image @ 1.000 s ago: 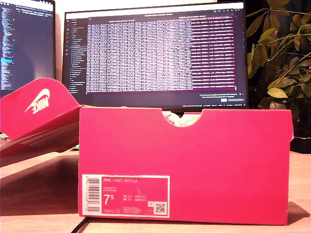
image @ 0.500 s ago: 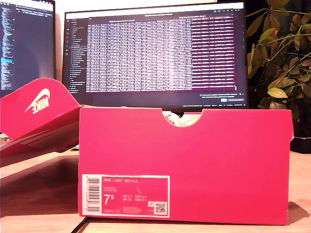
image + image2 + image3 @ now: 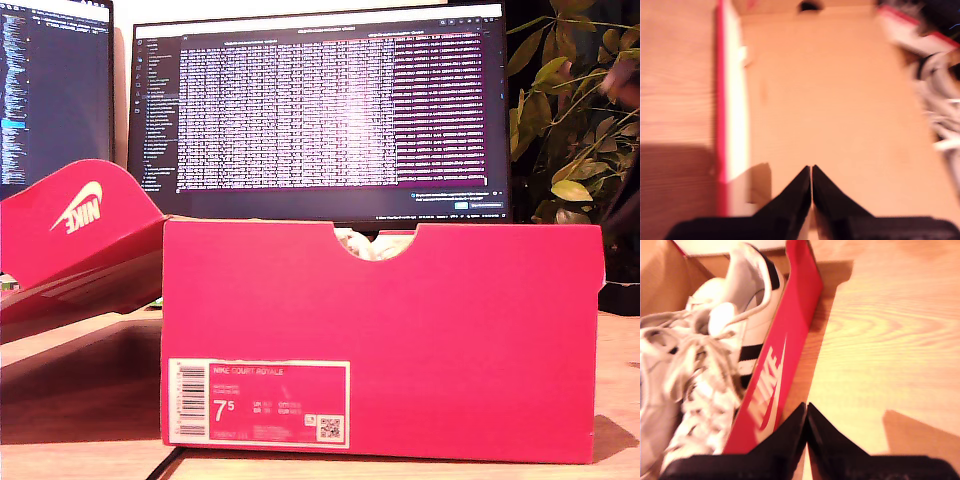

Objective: Close the red shoebox by pushing the lid with your left arm and holding the box in place with your right arm

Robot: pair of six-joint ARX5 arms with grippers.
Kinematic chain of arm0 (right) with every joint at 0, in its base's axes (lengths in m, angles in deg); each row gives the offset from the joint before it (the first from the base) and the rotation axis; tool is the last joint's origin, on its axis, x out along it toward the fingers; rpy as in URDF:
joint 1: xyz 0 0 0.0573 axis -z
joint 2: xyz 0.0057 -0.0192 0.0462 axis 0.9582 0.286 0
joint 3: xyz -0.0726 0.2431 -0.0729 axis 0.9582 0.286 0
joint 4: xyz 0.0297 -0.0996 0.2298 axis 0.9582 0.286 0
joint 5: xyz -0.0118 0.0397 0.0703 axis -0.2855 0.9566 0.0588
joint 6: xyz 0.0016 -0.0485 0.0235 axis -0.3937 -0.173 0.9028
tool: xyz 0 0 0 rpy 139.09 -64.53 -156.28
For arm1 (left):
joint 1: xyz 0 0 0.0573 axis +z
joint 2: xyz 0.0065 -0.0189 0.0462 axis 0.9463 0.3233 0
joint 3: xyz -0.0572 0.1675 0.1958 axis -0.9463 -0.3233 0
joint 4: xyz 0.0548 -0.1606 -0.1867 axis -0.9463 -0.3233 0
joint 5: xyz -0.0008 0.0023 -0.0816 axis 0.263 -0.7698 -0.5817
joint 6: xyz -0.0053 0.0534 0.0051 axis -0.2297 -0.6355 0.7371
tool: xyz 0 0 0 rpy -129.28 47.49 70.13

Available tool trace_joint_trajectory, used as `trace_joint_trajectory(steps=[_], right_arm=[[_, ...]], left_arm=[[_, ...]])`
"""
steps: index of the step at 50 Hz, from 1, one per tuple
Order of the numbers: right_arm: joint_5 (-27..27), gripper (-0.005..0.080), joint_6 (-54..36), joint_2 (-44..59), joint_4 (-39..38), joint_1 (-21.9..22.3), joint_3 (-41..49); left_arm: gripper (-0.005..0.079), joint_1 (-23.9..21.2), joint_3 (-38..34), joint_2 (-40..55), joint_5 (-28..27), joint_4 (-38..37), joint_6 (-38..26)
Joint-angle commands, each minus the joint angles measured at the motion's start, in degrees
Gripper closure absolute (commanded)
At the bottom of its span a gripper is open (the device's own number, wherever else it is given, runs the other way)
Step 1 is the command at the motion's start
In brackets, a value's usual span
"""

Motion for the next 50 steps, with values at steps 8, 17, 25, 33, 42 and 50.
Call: trace_joint_trajectory(steps=[8, 17, 25, 33, 42, 50], right_arm=[[1.7, 0.0764, -0.2, 6.7, -4.8, -0.3, -1.0], [2.3, 0.0764, 0.0, 11.0, -9.2, -0.8, -1.0], [2.8, 0.0764, 0.3, 14.5, -13.4, -1.9, -1.1], [2.7, 0.0764, 0.3, 18.4, -14.2, -3.3, -2.7], [2.7, 0.0764, 0.3, 22.3, -15.5, -4.7, -5.3], [2.8, 0.0765, 0.3, 25.2, -15.4, -5.7, -8.1]], left_arm=[[0.0761, 5.1, 2.9, 7.2, -2.7, -1.0, -3.8], [0.0761, 8.6, 3.0, 13.8, -4.5, -1.5, -5.4], [0.0761, 9.0, 3.2, 19.7, -5.1, -1.5, -6.6], [0.0761, 9.0, 4.4, 25.1, -5.1, -2.2, -6.6], [0.0761, 9.0, 4.7, 28.6, -5.1, -2.6, -6.6], [0.0761, 8.3, 4.7, 30.9, -5.5, -3.8, -7.3]])
